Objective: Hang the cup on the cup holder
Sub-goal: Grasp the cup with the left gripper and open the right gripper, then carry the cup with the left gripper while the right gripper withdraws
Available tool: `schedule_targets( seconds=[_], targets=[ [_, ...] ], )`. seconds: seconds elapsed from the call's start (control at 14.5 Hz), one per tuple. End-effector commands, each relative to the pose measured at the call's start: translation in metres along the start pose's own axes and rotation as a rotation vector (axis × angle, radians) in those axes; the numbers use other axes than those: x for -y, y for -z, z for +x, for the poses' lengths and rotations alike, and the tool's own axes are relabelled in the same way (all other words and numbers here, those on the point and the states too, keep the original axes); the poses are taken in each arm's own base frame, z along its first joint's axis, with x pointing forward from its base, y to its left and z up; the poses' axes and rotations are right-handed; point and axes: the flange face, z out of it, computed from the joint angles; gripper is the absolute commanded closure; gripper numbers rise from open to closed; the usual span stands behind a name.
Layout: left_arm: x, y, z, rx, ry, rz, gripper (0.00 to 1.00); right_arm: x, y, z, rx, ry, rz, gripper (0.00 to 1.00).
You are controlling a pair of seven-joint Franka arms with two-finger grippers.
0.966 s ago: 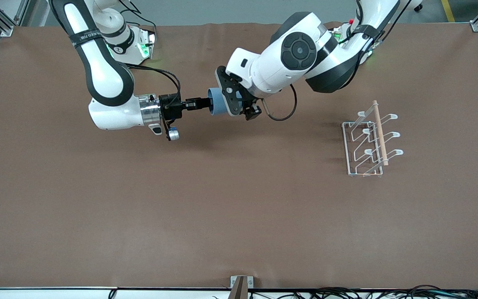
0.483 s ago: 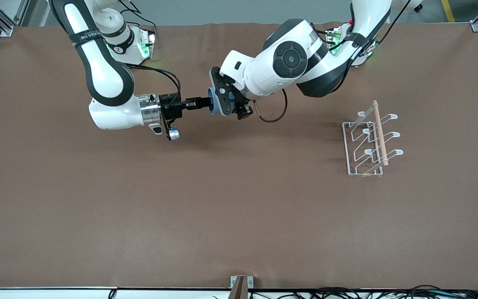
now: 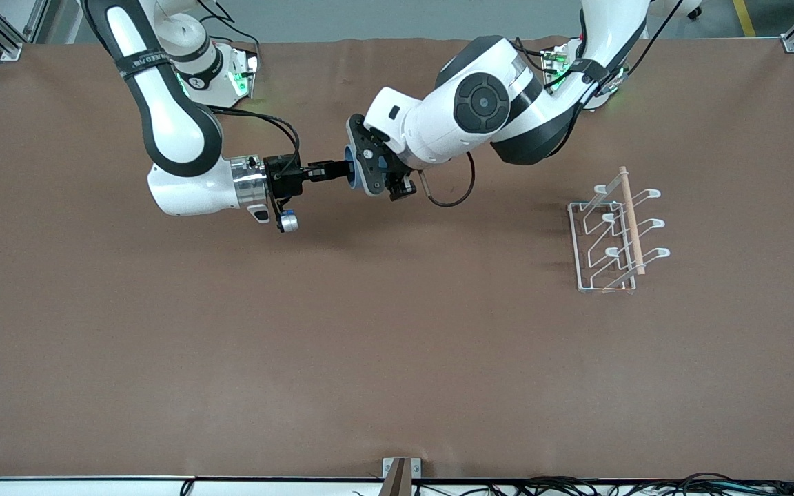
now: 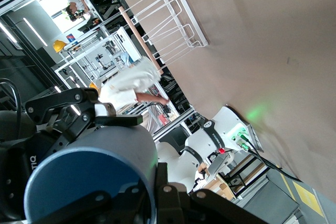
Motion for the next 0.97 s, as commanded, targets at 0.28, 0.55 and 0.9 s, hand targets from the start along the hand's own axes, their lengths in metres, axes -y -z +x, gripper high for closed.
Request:
schedule_targets(
  seconds=[0.28, 0.55, 0.9],
  targets=[
    [0.006, 0.023, 0.0, -0.017, -0.046, 0.039, 0.69, 0.009, 0.011, -0.005, -0.025, 0.007, 0.026, 0.0],
    [0.015, 0.04, -0.016, 0.069, -0.054, 0.079, 0.69, 0.018, 0.062, 0.002, -0.023, -0.005, -0.002, 0.0],
    [0.017, 0.047, -0.047, 0.497, -0.244, 0.377, 0.97, 0.037, 0.159, 0.01, -0.119, 0.039, -0.29, 0.0]
  ],
)
